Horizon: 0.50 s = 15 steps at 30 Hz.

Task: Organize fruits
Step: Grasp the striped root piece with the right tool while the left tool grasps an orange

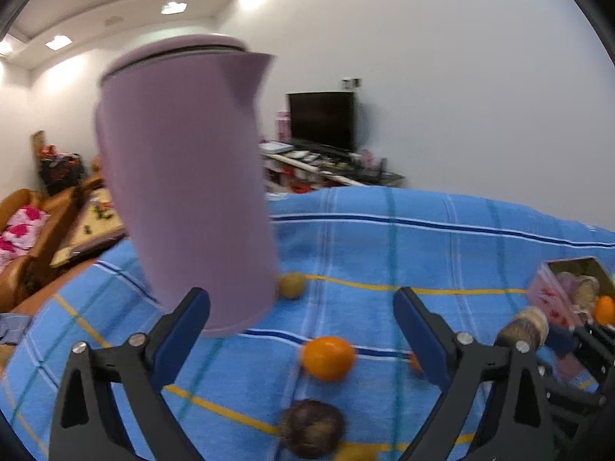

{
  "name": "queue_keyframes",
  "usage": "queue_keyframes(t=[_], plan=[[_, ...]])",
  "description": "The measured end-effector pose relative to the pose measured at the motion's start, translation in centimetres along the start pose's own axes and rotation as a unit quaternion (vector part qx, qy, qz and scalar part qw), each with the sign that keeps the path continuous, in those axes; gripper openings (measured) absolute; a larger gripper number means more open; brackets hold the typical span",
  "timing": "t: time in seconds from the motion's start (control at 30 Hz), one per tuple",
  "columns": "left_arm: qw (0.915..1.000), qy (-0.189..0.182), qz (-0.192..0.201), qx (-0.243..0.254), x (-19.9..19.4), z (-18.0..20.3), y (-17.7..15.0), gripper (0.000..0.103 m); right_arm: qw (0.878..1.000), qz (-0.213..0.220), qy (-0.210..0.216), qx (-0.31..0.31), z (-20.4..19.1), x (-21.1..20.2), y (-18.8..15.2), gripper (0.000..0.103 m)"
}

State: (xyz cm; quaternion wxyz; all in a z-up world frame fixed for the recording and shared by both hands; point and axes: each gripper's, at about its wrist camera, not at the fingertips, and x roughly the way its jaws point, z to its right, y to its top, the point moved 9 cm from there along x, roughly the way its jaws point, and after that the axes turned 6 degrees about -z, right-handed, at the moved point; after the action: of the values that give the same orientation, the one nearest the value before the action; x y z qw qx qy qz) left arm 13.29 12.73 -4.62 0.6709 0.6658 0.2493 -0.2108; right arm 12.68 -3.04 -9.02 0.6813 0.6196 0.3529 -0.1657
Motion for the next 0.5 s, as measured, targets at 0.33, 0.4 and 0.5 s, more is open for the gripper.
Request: queue_keyframes(t=[0.33,0.4,0.5], plan=[[0.9914,-0.103,-0.059,0.054,1.1,7.8,-1.8,0.069,0.997,0.048,-0.049,0.04,4.1,-4.1,-0.3,0.039],[0.9893,-0.098,-0.076,0.077,1.9,9.1,-2.3,0.062,0.997,0.049,-0.051,0.036,4.1,-4.3,-0.5,0.039],[0.9875,-0.079,-0.102,0.089,3.1,9.9,-3.0,0.056,0.997,0.05,-0.046,0.042,4.2,-4.6,-0.8,0.039]])
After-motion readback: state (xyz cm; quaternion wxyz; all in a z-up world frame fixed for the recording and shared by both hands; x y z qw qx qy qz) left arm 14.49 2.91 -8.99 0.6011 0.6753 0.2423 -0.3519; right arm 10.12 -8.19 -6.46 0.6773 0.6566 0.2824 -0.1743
